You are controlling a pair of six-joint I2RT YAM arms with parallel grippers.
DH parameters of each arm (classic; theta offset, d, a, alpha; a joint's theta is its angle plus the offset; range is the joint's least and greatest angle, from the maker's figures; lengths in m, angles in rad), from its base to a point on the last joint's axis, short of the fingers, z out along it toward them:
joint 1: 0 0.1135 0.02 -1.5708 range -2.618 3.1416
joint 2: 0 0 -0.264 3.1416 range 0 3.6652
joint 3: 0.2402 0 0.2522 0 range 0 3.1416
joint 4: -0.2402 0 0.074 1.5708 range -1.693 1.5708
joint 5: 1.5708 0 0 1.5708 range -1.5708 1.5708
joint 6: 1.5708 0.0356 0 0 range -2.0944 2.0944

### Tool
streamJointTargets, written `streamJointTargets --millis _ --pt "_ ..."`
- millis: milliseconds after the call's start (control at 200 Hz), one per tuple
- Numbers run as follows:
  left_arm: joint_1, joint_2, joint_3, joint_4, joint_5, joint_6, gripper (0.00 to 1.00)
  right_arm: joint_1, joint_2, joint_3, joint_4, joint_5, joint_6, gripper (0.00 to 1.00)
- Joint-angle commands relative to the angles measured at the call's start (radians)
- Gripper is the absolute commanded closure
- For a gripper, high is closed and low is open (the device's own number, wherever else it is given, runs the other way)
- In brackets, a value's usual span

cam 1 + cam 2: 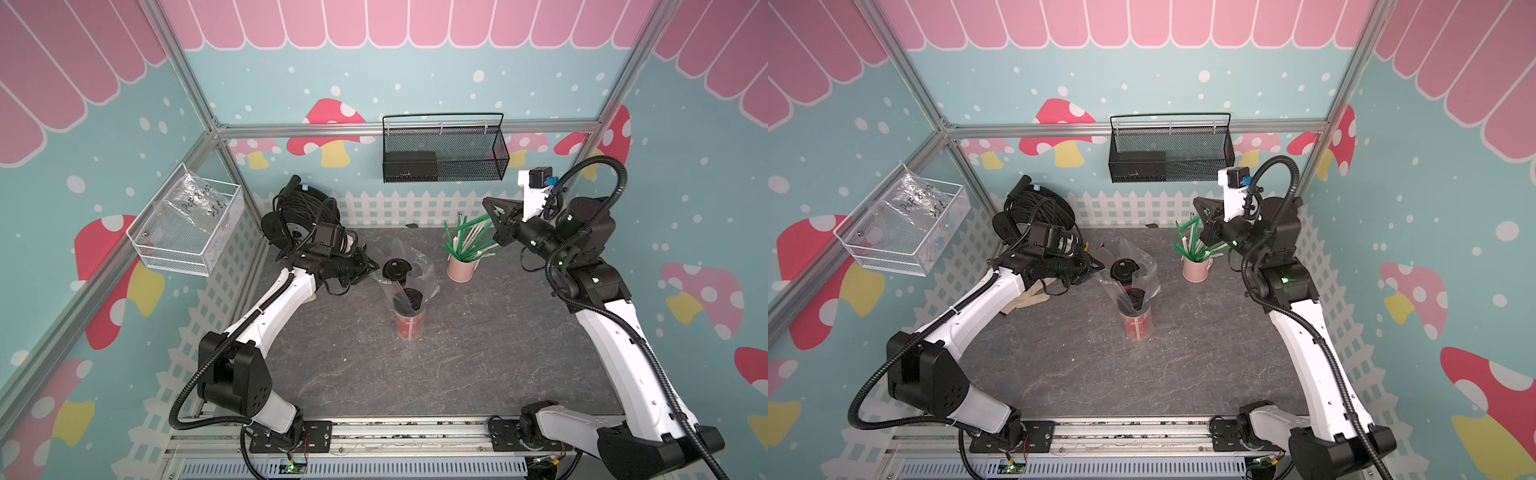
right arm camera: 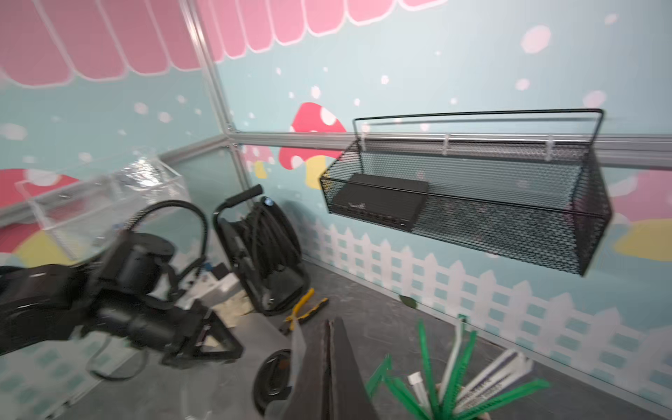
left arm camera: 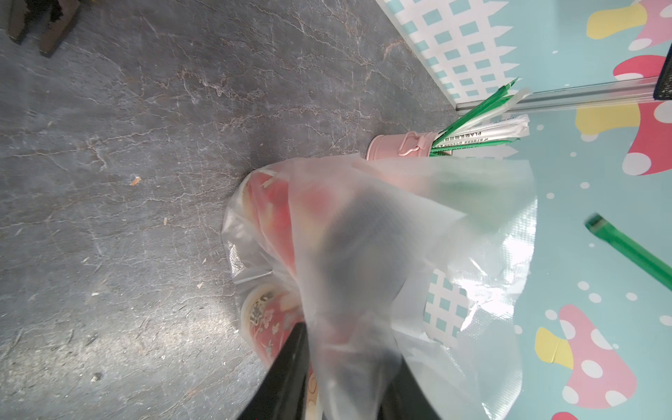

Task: Pack milk tea into plastic carrier bags
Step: Pick up the straw from the container, then place the straw in the plastic carrier bag.

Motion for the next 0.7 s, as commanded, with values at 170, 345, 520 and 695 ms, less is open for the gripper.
streamJointTargets --millis 170,345,520,695 --pt "-0.009 0.011 0.035 -0.011 0.017 0.016 0.70 0.143 -0.101 -0.025 -0.050 -0.128 0.162 1.00" --pt "-0.014 0.014 0.045 -0.001 0.028 0.011 0.79 0.243 -0.049 -0.018 -0.135 -0.066 0.143 1.00" --pt "-0.017 0.027 0.066 -0.002 0.039 0.012 0.84 0.260 -0.026 -0.051 -0.177 -0.077 0.154 1.00" --pt "-0.017 0.030 0.074 -0.001 0.040 0.014 0.84 0.276 -0.020 -0.066 -0.223 -0.080 0.169 1.00"
